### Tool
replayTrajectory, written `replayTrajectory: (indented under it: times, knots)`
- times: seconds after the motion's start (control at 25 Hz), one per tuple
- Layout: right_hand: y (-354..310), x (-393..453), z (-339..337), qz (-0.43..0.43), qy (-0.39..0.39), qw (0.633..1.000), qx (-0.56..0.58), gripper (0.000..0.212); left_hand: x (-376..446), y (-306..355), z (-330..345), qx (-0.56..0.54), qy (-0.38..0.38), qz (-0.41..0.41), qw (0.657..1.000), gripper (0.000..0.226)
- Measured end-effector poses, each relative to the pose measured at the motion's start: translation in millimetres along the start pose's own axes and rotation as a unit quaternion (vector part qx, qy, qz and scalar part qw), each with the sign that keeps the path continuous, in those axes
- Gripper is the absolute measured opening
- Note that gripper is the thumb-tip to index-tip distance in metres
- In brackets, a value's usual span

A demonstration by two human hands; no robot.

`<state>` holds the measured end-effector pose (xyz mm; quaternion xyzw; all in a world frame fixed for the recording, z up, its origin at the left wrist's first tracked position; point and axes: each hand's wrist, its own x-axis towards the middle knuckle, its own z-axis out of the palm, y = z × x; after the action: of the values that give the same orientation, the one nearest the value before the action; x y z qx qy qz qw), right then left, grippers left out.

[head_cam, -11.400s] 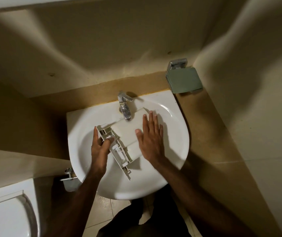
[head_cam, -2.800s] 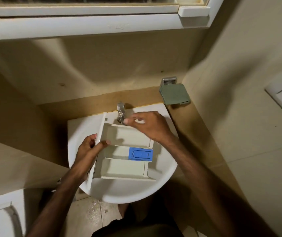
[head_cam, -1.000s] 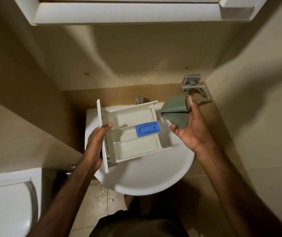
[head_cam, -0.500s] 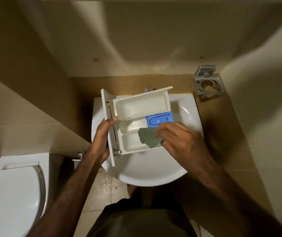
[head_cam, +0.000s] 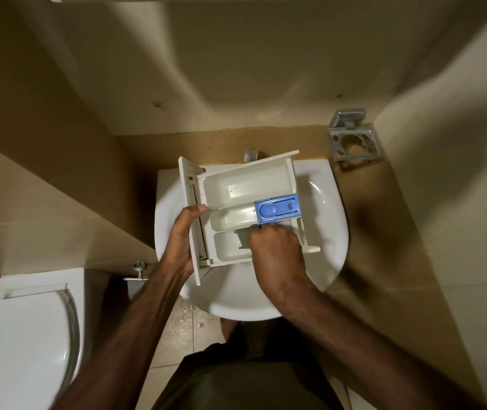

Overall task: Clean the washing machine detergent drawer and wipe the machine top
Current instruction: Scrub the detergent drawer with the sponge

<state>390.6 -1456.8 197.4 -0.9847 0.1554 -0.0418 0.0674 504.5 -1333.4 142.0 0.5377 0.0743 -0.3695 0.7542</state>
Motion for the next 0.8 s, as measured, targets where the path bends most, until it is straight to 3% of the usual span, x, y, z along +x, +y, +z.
replayTrajectory:
  times: [0.12,0.24,0.36,0.48,0.52,0.6,0.72,0.8]
  knots:
    - [-19,0,14,0.032,-0.017,0.997,0.066,0.032,1,3,0,0.001,-0.003,0.006,1.000,0.027]
    - [-14,-7,28,-0.050,-0.054,0.986,0.150,0.020,4,4,-3,0.057,0.007,0.028,0.998,0.043]
    - [10,-12,15,-0.071,-0.056,0.994,0.056,0.021,4,5,-2,0.057,-0.009,0.021,0.998,0.051]
    - [23,-16,0,0.001,0.012,0.998,-0.055,0.009,9,10,-4,0.050,0.001,0.034,0.998,0.048]
    - [22,-15,1,0.023,0.026,0.998,-0.049,0.018,10,10,-4,0.052,-0.002,0.037,0.998,0.051]
    - [7,-9,11,0.056,0.050,0.997,0.000,0.039,9,11,2,0.051,-0.006,0.035,0.998,0.047]
    - [-23,-2,33,0.066,0.024,0.991,0.118,0.039,9,8,15,0.046,-0.002,0.034,0.998,0.035]
    - [-20,-5,44,0.043,0.034,0.977,0.205,0.036,10,9,18,0.047,-0.008,0.034,0.998,0.055]
